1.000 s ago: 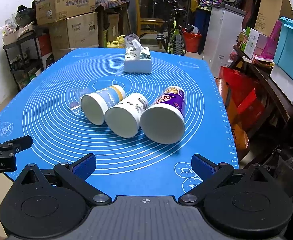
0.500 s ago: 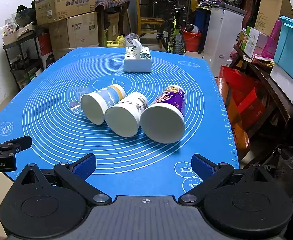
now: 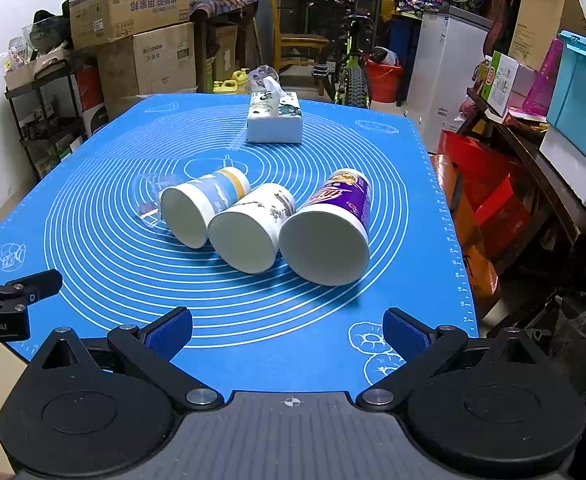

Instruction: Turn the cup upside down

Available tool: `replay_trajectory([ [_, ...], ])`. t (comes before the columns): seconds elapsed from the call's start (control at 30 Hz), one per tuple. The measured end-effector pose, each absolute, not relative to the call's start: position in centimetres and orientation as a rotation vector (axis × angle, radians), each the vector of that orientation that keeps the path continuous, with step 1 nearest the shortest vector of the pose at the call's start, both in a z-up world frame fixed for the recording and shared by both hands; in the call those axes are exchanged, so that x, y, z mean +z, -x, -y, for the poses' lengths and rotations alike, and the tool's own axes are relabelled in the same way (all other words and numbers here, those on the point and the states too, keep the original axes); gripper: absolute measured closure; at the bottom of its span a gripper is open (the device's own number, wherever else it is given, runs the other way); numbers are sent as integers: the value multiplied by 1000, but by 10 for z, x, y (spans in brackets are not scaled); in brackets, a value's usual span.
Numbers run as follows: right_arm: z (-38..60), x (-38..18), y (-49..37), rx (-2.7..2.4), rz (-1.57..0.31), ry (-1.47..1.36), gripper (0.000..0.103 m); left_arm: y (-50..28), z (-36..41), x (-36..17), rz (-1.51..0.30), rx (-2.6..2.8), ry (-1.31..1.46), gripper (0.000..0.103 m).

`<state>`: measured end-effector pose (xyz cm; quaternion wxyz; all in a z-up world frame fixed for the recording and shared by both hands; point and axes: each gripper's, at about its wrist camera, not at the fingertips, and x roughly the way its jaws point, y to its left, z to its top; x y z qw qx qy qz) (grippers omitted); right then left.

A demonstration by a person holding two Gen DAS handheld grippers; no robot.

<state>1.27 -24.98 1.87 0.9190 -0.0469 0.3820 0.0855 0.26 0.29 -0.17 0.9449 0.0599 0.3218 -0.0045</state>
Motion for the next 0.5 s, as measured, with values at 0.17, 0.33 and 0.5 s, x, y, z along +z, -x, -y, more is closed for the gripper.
replay_trajectory([
  [0.17,249,18,-12,176,-785,97,2,-3,-3,0,-655,-9,-124,0],
  [0.33,250,18,-12,176,-785,96,2,-3,-3,0,-654,-10,-125,0],
  [0.5,251,17,-13,173,-779,85,2,-4,-4,1,-658,-14,-123,0],
])
